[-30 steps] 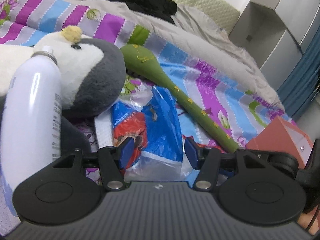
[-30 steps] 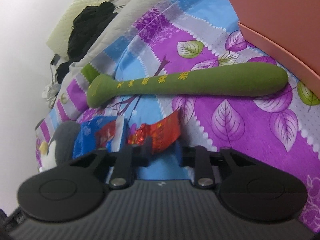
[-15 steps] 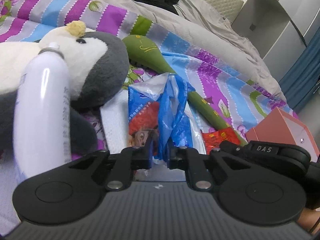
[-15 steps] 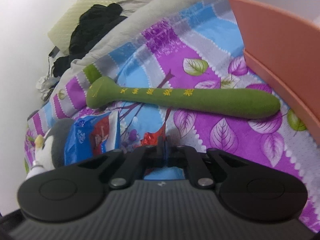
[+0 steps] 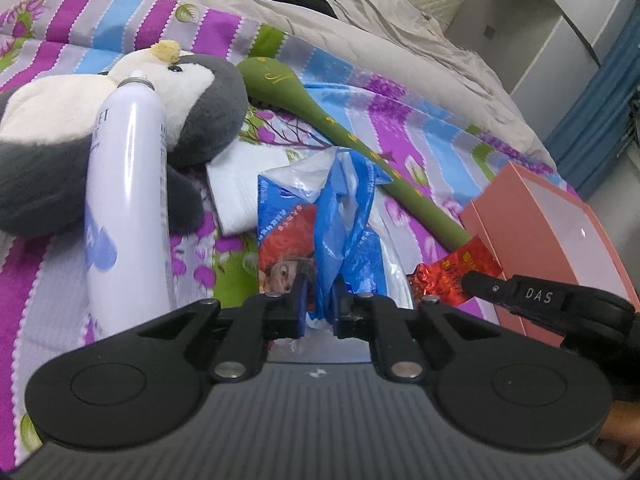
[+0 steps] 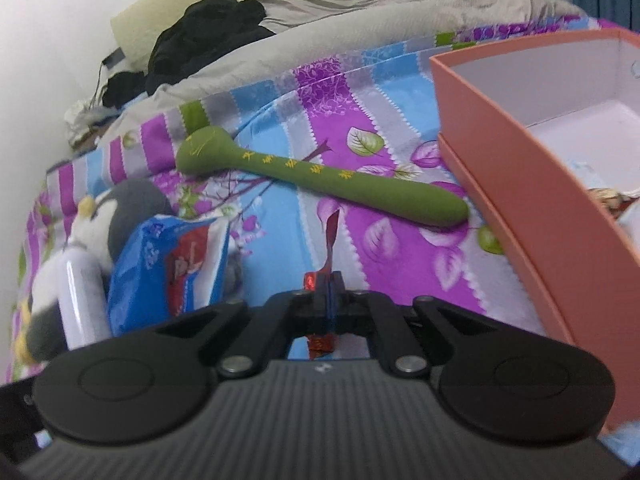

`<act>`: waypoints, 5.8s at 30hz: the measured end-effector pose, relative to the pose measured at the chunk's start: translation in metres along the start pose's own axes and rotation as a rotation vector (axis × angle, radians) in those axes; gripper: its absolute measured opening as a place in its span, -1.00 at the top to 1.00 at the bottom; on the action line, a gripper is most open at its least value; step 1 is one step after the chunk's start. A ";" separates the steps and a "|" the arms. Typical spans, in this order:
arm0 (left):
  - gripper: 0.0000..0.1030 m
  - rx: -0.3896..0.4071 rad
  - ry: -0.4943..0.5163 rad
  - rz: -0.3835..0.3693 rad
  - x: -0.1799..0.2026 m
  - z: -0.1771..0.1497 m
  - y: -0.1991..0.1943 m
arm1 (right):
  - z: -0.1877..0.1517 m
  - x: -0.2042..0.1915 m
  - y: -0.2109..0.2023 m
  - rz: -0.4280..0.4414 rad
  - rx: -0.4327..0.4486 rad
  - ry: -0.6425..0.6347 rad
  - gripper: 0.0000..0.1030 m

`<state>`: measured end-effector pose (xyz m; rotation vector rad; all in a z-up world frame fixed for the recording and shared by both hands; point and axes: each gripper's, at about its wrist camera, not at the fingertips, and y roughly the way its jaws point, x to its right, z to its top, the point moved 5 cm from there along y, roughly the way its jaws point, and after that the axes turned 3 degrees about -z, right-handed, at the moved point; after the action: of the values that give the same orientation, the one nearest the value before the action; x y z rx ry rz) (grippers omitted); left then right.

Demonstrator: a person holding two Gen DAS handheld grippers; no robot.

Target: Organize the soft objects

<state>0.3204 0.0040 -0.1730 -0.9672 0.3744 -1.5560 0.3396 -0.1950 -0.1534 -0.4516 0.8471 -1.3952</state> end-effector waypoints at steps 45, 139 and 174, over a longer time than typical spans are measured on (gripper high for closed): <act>0.73 0.018 0.237 -0.129 0.209 0.037 -0.109 | 0.064 0.049 -0.187 -0.005 0.187 -0.244 0.93; -0.18 0.215 0.280 -0.103 0.136 -0.107 -0.233 | -0.076 0.065 -0.270 0.079 0.238 -0.237 0.86; -0.31 0.154 0.217 0.175 -0.015 -0.121 -0.089 | -0.125 0.019 -0.104 0.254 0.233 -0.297 0.87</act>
<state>0.1706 0.0059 -0.1884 -0.6317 0.4704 -1.5091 0.1761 -0.2054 -0.1625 -0.3464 0.4743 -1.1401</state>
